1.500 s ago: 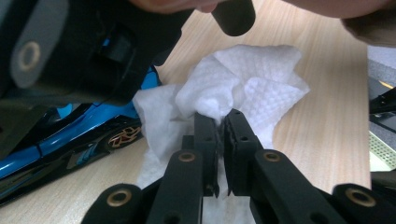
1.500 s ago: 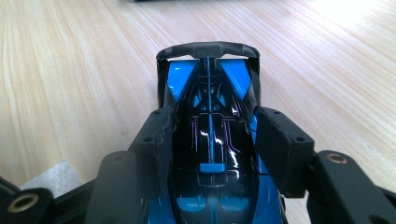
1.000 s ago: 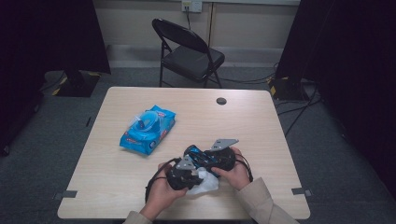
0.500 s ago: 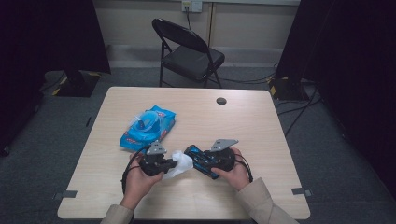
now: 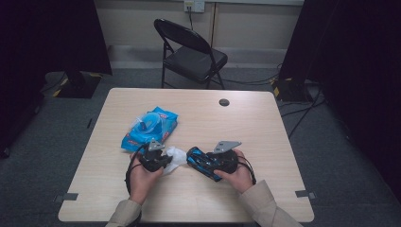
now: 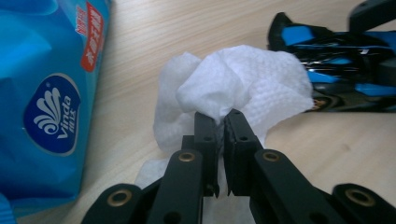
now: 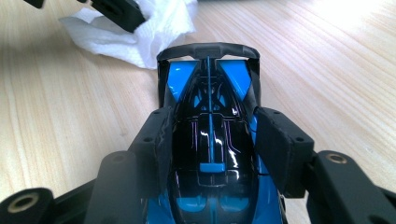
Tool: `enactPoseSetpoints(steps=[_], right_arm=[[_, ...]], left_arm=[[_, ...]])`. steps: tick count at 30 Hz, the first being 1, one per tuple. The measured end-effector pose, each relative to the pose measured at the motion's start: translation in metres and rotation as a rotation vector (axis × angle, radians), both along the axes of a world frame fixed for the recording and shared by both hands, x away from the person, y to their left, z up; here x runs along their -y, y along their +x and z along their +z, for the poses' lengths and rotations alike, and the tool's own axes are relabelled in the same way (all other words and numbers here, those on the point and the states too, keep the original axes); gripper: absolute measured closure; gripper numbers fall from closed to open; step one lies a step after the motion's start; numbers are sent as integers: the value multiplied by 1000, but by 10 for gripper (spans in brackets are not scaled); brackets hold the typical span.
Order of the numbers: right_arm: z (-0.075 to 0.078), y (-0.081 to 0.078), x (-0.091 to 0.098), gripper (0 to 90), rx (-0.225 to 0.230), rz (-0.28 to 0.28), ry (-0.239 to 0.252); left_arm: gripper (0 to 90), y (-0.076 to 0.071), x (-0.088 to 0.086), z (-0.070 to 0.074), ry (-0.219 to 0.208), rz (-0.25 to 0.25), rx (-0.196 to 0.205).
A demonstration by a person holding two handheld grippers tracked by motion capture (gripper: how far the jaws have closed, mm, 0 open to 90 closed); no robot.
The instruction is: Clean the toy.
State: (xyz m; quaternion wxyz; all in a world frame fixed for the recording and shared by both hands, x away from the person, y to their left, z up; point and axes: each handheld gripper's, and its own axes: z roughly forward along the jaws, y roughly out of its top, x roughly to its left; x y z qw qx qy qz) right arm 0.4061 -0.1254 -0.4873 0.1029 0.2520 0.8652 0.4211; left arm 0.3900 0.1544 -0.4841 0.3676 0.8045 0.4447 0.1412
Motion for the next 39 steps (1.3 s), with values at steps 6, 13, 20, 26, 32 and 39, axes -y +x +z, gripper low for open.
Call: enactPoseSetpoints(steps=[6, 13, 20, 26, 32, 39], right_arm=[[0, 0, 0, 474, 1, -1, 1], [0, 0, -1, 474, 5, -1, 1], [0, -1, -1, 473, 4, -1, -1], [0, 0, -1, 473, 3, -1, 0], [0, 0, -1, 474, 3, -1, 0], [0, 0, -1, 474, 3, -2, 0]], left_arm=[[850, 2, 21, -7, 29, -34, -12], [851, -3, 36, -8, 28, -97, -28], [853, -6, 41, -9, 15, -111, -28], [854, -9, 41, -10, -1, -120, -37], [855, -13, 42, -10, -17, -135, -50], [856, -17, 47, -10, -26, -156, -58]])
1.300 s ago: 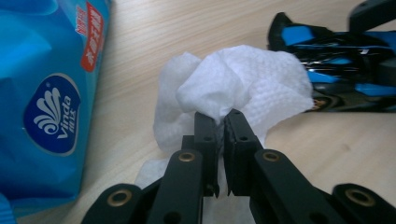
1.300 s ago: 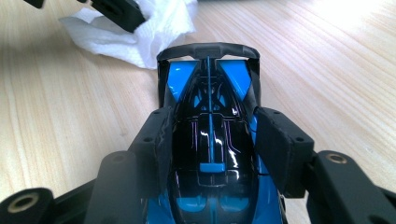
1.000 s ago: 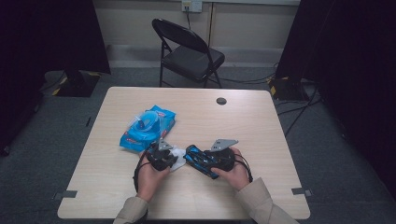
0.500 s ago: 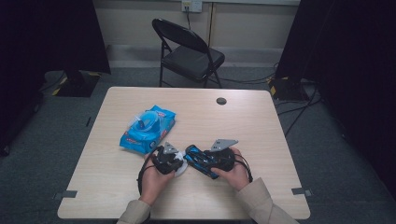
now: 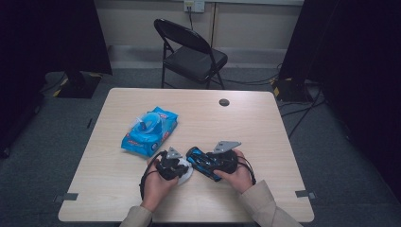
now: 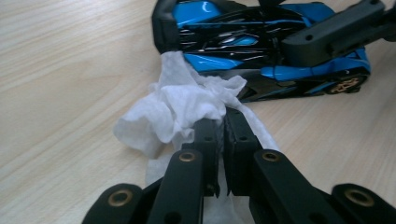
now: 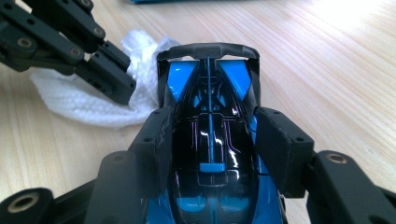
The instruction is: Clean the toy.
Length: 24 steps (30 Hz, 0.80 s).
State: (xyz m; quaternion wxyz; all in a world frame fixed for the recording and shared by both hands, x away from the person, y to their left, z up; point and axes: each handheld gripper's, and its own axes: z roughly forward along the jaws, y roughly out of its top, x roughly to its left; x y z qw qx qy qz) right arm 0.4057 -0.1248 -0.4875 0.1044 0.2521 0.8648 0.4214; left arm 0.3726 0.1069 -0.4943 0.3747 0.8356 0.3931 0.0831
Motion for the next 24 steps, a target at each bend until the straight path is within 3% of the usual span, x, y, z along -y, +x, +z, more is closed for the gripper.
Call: enactPoseSetpoints(steps=[24], right_arm=[[0, 0, -1, 474, 5, -3, -4]], left_arm=[[856, -12, 31, -1, -24, -94, -7]])
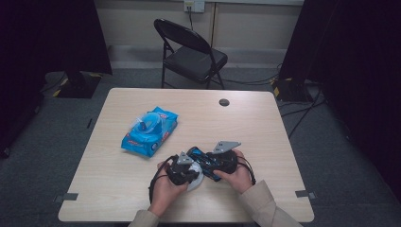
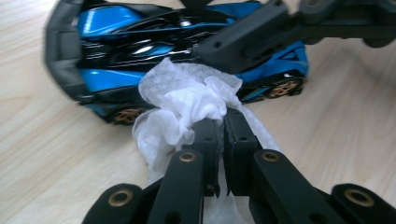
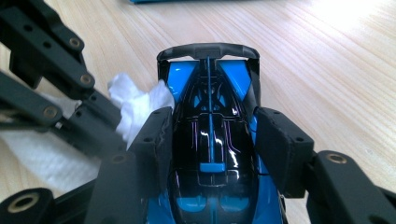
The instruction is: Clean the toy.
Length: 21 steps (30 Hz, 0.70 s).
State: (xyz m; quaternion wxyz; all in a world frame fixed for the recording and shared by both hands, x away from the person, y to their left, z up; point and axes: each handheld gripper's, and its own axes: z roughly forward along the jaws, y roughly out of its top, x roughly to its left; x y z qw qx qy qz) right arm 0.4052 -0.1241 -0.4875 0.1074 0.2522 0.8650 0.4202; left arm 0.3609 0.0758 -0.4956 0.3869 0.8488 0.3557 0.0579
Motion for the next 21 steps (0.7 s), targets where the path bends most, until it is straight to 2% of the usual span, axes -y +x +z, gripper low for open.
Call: enactPoseSetpoints(steps=[11, 16, 21], right_arm=[[0, 0, 0, 474, 0, -1, 0], [0, 0, 0, 475, 1, 0, 0], [0, 0, 0, 475, 1, 1, 0]], left_arm=[[856, -5, 11, 0, 4, -31, 3], [856, -9, 17, -1, -11, -47, -1], [856, -10, 20, 0, 1, -53, 0]])
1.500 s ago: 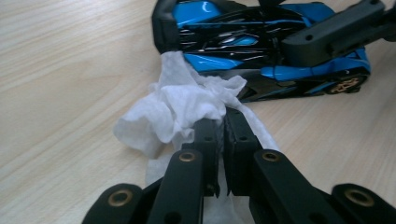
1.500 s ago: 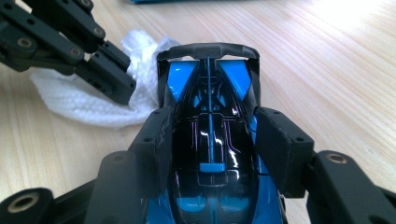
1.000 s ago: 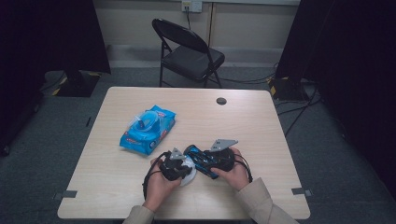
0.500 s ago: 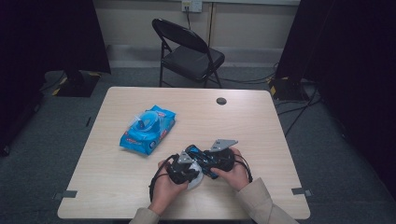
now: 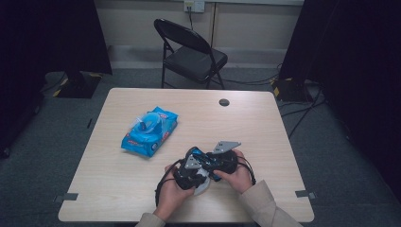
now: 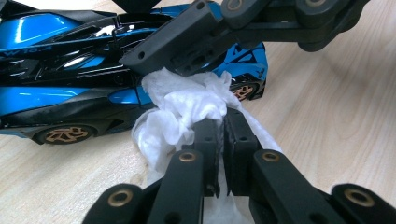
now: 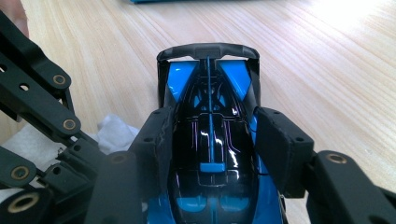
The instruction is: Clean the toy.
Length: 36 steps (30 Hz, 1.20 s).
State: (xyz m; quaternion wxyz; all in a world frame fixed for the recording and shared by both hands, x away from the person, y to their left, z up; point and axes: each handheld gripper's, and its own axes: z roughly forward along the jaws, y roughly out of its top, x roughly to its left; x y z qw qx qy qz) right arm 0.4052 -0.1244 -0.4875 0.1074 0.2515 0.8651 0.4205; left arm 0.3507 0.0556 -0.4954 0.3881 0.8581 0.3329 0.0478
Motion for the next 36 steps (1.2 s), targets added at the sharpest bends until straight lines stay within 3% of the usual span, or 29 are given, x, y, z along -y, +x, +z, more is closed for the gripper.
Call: enactPoseSetpoints(steps=[9, 12, 17, 25, 31, 36], right_arm=[[0, 0, 0, 474, 1, 1, 0], [0, 0, 0, 475, 2, 0, 1], [0, 0, 0, 475, 1, 1, 2], [0, 0, 0, 475, 2, 0, 3], [-1, 0, 0, 475, 1, 0, 8], [-1, 0, 0, 474, -1, 0, 12]], left_arm=[[856, -4, 5, -1, -6, -22, 1], [856, -7, 10, -2, -29, -45, -6], [855, -10, 20, -1, -10, -73, 7], [855, -14, 28, -1, -19, -102, 9], [854, -18, 40, -3, -54, -148, -4], [853, -19, 40, 0, -70, -157, 2]])
